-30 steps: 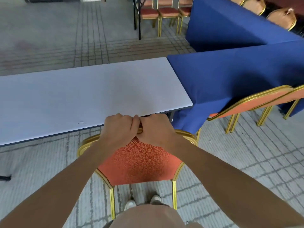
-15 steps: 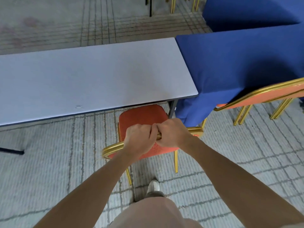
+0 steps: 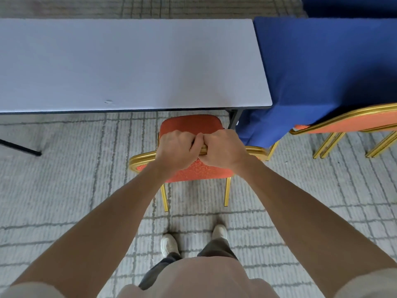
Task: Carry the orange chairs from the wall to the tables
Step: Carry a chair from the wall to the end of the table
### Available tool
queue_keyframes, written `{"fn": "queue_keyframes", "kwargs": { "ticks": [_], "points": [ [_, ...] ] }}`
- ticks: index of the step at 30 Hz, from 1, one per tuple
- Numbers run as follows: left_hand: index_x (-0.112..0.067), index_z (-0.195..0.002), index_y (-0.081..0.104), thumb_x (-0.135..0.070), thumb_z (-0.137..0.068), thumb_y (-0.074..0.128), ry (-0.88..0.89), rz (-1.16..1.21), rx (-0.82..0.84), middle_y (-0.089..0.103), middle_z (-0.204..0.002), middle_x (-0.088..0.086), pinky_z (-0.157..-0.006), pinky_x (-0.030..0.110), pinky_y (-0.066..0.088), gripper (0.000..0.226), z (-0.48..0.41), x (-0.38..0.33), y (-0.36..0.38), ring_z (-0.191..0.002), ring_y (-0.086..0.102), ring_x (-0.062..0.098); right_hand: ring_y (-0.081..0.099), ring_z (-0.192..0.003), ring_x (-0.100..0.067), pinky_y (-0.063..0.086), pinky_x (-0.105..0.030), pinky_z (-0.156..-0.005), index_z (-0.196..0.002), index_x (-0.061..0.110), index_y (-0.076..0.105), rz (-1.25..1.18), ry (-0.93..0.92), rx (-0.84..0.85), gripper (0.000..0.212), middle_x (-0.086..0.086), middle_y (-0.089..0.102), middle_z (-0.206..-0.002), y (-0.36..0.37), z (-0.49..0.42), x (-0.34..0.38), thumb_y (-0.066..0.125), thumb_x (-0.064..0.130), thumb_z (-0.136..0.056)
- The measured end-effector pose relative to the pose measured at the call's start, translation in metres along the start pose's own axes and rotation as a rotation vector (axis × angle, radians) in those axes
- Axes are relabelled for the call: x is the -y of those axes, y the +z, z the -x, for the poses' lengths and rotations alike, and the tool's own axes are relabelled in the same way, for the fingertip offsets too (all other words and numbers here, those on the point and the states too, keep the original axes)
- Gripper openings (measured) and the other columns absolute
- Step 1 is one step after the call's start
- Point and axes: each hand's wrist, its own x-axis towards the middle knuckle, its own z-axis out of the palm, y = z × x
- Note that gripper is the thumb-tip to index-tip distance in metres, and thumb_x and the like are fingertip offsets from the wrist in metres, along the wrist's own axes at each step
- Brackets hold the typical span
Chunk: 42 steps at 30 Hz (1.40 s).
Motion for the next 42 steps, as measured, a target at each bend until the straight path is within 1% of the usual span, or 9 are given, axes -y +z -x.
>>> {"fn": "queue_keyframes", "kwargs": {
  "ticks": [6, 10, 14, 21, 24, 27, 29, 35, 42],
  "points": [
    [-0.017, -0.058, 0.049, -0.037, -0.092, 0.014, -0.109, -0.179, -0.057, 0.034, -0.048, -0.005, -0.048, 0.025, 0.02, 0.052, 0.002, -0.009, 0.002, -0.047, 0.039, 0.024, 0.063, -0.064, -0.027, 0.047, -0.032, -0.056, -0.071, 0.024, 0.058, -0.071, -0.035, 0.136, 0.027, 0.0, 0.067, -0.068, -0.007, -0.004, -0.007, 0.052, 0.044, -0.087],
    [-0.017, -0.058, 0.038, -0.015, -0.082, 0.028, -0.17, -0.247, -0.085, 0.028, -0.047, -0.005, -0.051, 0.022, 0.016, 0.026, 0.012, -0.022, 0.008, -0.037, 0.028, 0.019, 0.062, -0.063, -0.028, 0.038, -0.03, -0.055, -0.072, 0.023, 0.061, -0.204, -0.067, 0.158, 0.027, 0.0, 0.066, -0.067, -0.004, -0.002, -0.012, 0.053, 0.045, -0.087],
    [-0.019, -0.054, 0.037, -0.021, -0.083, 0.03, -0.14, -0.146, -0.176, 0.03, -0.044, -0.007, -0.051, 0.019, 0.008, 0.03, 0.009, -0.016, 0.008, -0.036, 0.027, 0.021, 0.062, -0.064, -0.028, 0.033, -0.028, -0.055, -0.076, 0.021, 0.064, -0.222, -0.098, 0.152, 0.029, 0.0, 0.067, -0.068, -0.003, -0.005, -0.014, 0.056, 0.047, -0.087],
    [-0.016, -0.054, 0.051, -0.044, -0.092, 0.025, -0.149, -0.007, -0.191, 0.044, -0.045, -0.003, -0.046, 0.027, 0.021, 0.054, -0.026, -0.001, 0.001, -0.045, 0.043, 0.017, 0.051, -0.053, -0.025, 0.033, -0.027, -0.052, -0.059, 0.025, 0.04, -0.2, -0.05, 0.127, 0.029, 0.0, 0.06, -0.057, -0.015, -0.037, -0.025, 0.041, 0.046, -0.078],
    [-0.017, -0.057, 0.053, -0.045, -0.094, 0.027, -0.14, 0.008, -0.153, 0.042, -0.048, -0.005, -0.051, 0.03, 0.029, 0.053, -0.04, -0.001, -0.006, -0.05, 0.045, 0.016, 0.058, -0.06, -0.026, 0.046, -0.031, -0.056, -0.061, 0.024, 0.045, -0.134, -0.01, 0.173, 0.027, 0.0, 0.061, -0.059, -0.021, -0.049, -0.028, 0.044, 0.047, -0.077],
    [-0.016, -0.055, 0.053, -0.045, -0.093, 0.026, -0.159, 0.027, -0.139, 0.048, -0.048, -0.002, -0.05, 0.032, 0.04, 0.055, -0.037, -0.001, -0.007, -0.049, 0.049, 0.018, 0.061, -0.061, -0.025, 0.048, -0.031, -0.058, -0.058, 0.024, 0.043, -0.101, 0.022, 0.221, 0.029, 0.004, 0.051, -0.052, -0.019, -0.049, -0.027, 0.052, 0.043, -0.079],
    [-0.016, -0.054, 0.054, -0.043, -0.094, 0.024, -0.174, 0.008, -0.124, 0.053, -0.05, -0.001, -0.051, 0.033, 0.042, 0.056, -0.036, 0.0, -0.008, -0.051, 0.052, 0.022, 0.062, -0.062, -0.026, 0.047, -0.031, -0.058, -0.061, 0.025, 0.044, -0.11, 0.033, 0.222, 0.025, 0.001, 0.059, -0.058, -0.02, -0.048, -0.024, 0.053, 0.04, -0.079],
    [-0.019, -0.053, 0.05, -0.033, -0.095, 0.035, -0.136, 0.011, -0.135, 0.058, -0.054, 0.0, -0.052, 0.03, 0.033, 0.047, -0.039, 0.001, -0.01, -0.053, 0.054, 0.023, 0.063, -0.068, -0.028, 0.045, -0.03, -0.061, -0.074, 0.022, 0.062, -0.04, 0.038, 0.164, 0.021, -0.003, 0.069, -0.071, -0.02, -0.046, -0.02, 0.056, 0.042, -0.08],
    [-0.021, -0.047, 0.034, -0.034, -0.09, 0.034, -0.121, 0.084, -0.165, 0.037, -0.044, -0.005, -0.046, 0.026, 0.016, 0.045, -0.051, 0.004, -0.005, -0.044, 0.041, 0.02, 0.066, -0.067, -0.027, 0.049, -0.03, -0.062, -0.077, 0.021, 0.066, 0.029, 0.037, 0.119, 0.03, -0.001, 0.069, -0.067, -0.02, -0.055, -0.025, 0.05, 0.047, -0.078]
  ]
}}
